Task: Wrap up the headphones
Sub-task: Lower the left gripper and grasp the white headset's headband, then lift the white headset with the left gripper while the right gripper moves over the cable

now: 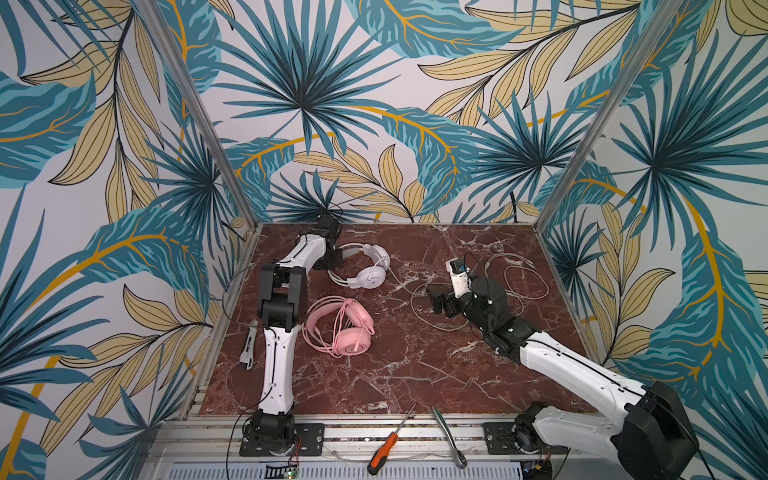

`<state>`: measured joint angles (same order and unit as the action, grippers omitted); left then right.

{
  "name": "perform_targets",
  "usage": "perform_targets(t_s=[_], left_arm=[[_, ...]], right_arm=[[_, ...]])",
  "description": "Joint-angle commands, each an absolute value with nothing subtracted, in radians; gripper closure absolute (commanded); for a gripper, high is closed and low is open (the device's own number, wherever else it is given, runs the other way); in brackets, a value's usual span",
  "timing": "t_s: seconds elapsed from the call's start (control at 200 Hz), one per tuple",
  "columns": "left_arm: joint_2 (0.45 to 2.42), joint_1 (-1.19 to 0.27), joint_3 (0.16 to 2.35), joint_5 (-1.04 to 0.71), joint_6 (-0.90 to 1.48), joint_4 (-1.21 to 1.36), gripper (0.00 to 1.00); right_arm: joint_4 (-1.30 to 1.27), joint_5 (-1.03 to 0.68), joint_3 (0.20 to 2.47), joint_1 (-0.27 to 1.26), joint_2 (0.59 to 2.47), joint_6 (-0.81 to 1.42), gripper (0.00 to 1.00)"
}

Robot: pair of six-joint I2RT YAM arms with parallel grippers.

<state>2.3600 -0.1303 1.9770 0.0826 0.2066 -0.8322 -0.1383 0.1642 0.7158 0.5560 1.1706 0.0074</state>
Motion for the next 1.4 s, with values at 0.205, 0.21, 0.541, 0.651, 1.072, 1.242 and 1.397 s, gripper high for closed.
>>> perform_targets(t_s=[0.205,0.21,0.541,0.651,1.072,1.242,1.397], left_arm=[[2.257,-0.135,1.959,0.014,0.267,-0.857,1.00],[2.256,-0.135,1.960,0.013,0.269,-0.857,1.00],[2.117,-0.141,1.932,-0.086,0.301,-0.864,1.00],[2.067,-0.146,1.914,-0.102,0.307,-0.865,1.00],[1.928,-0.200,1.863,-0.139,0.321,-0.872,1.00],[1.888,-0.218,1.849,-0.167,0.338,-0.874,1.00],[1.843,-0.224,1.837,-0.172,0.340,-0.876,1.00]], right_arm=[[-0.088,0.174,0.710,0.550,1.164,0.003,0.00],[-0.087,0.173,0.711,0.550,1.164,0.003,0.00],[0.141,0.035,0.830,0.482,1.187,0.002,0.00],[0.191,-0.022,0.858,0.448,1.196,-0.009,0.00],[0.300,-0.241,0.915,0.396,1.266,-0.100,0.00],[0.258,-0.261,0.920,0.396,1.322,-0.113,0.00],[0.166,-0.242,0.926,0.391,1.371,-0.110,0.01]])
